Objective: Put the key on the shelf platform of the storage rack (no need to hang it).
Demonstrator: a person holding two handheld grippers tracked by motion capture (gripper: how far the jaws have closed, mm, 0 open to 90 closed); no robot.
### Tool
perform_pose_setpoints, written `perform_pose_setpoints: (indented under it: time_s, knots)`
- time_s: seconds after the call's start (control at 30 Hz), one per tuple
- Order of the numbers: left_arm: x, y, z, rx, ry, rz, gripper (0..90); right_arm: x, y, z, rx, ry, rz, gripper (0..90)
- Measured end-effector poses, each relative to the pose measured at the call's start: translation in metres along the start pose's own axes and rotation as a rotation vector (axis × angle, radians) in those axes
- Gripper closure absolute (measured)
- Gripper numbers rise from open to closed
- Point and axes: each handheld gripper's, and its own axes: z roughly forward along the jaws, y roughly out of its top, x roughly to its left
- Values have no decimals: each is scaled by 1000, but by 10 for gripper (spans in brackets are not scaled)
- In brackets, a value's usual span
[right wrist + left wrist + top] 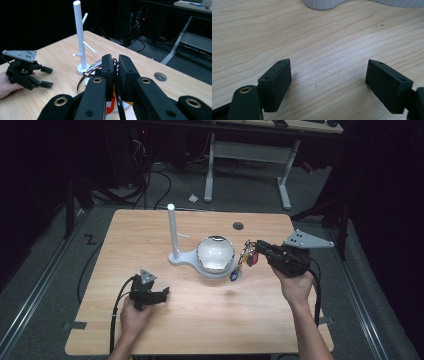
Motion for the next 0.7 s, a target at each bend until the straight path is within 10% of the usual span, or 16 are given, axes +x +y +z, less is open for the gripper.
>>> perform_pose_setpoints:
  time_s: [0.7]
  knots:
    - [1, 0, -1, 2, -4, 9, 210, 1, 47, 38, -1, 29, -8, 839]
